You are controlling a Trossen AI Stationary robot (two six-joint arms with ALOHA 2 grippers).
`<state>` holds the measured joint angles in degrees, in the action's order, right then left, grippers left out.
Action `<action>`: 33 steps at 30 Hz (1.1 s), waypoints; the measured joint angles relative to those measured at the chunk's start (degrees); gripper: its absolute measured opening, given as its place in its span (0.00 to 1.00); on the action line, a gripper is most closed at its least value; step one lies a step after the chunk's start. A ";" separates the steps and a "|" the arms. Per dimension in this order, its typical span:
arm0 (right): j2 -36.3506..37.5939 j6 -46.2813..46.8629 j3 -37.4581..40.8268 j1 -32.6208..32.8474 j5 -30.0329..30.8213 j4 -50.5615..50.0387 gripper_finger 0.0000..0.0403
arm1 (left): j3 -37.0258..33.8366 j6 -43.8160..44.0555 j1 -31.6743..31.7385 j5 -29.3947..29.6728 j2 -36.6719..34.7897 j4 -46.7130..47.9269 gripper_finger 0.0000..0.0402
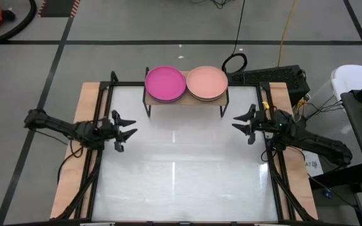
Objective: Place and stack plates onto a shelf
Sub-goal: Return to Home Position
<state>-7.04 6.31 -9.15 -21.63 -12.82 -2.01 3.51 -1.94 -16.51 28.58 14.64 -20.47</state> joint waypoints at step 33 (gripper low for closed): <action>3.18 0.35 8.26 0.00 0.79 5.10 0.36 | -2.95 3.72 -0.04 -0.11 -1.54 5.38 0.46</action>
<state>-3.86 6.66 -0.89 -21.63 -12.03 3.09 0.56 1.78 -16.56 28.47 13.10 -15.09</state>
